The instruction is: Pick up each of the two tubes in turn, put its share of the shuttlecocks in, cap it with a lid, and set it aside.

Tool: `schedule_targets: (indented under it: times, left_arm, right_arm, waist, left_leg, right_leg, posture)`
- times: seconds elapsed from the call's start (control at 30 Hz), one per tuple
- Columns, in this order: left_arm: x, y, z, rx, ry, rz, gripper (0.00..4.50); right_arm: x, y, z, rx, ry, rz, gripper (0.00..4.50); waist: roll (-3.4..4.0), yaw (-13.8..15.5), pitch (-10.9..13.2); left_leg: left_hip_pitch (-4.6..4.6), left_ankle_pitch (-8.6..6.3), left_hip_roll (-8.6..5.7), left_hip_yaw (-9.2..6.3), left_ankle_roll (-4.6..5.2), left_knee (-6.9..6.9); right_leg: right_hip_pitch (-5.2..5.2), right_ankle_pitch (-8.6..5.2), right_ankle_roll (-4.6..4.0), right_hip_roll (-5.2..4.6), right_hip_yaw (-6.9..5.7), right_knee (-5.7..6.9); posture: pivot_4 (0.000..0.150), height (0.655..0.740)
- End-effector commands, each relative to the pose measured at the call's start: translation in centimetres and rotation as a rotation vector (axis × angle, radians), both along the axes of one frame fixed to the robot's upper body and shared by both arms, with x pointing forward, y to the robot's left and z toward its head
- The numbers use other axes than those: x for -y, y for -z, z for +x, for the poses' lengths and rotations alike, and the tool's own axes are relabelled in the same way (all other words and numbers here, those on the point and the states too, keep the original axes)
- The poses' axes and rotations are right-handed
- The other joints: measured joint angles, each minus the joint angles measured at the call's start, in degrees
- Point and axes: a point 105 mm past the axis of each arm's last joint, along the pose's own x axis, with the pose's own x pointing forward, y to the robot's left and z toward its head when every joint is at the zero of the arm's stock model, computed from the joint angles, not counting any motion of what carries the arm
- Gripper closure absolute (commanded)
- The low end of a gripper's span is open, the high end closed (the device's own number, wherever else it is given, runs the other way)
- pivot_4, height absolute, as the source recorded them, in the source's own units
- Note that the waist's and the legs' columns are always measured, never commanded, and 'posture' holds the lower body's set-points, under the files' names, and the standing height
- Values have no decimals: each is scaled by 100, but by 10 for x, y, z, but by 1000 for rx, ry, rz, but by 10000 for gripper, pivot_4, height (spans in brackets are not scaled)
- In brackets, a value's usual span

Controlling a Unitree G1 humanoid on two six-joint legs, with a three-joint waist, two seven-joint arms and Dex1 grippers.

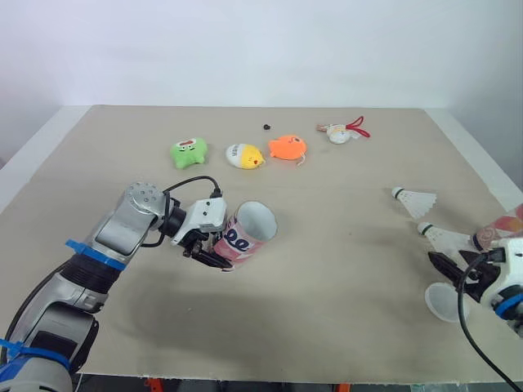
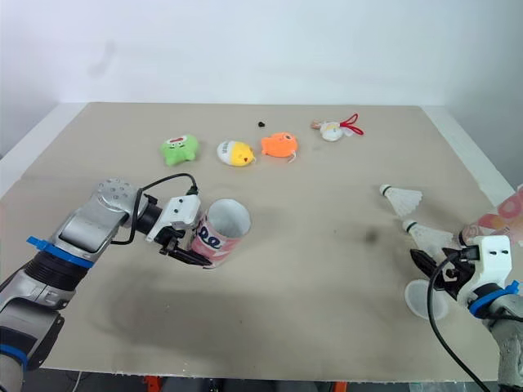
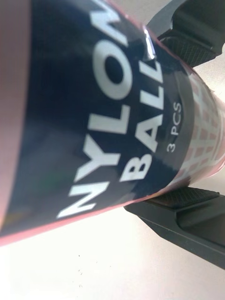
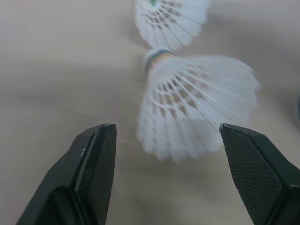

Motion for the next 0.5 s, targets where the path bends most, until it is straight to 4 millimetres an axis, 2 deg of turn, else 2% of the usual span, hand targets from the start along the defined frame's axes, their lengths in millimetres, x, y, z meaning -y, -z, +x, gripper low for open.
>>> schedule_targets:
  times: [0.03,0.23,0.27,0.33,0.5]
  left_arm:
    - [-3,15,-4,-32,-10,41,16670]
    - [-4,14,-5,-32,-13,41,16670]
    - [-4,14,-5,-32,-14,41,16670]
    - [-4,14,-6,-31,-14,41,16670]
    - [-3,12,-6,-30,-16,40,16670]
  right_arm:
    - [-5,-15,7,46,-37,-31,7195]
    - [-11,-13,18,48,-50,-39,7195]
    - [-9,-11,20,40,-41,-47,12628]
    - [-5,-8,23,31,-24,-58,19247]
    - [-3,-7,26,42,-26,-74,43354]
  waist:
    - [0,0,0]
    - [0,-7,0]
    - [-1,-8,0]
    - [-1,-10,0]
    - [0,-14,0]
  left_leg:
    - [0,0,0,1,0,0]
    - [-1,0,0,0,0,0]
    - [0,0,1,1,0,0]
    - [0,0,1,1,0,0]
    - [-1,0,1,4,0,-1]
  right_leg:
    - [0,0,0,0,0,0]
    - [0,0,0,1,0,0]
    - [0,0,0,2,0,0]
    - [1,1,-1,2,0,0]
    - [0,-1,-1,4,0,0]
  posture:
    - [1500,7400]
    - [1500,7400]
    - [1500,7400]
    - [1500,7400]
    - [1500,7400]
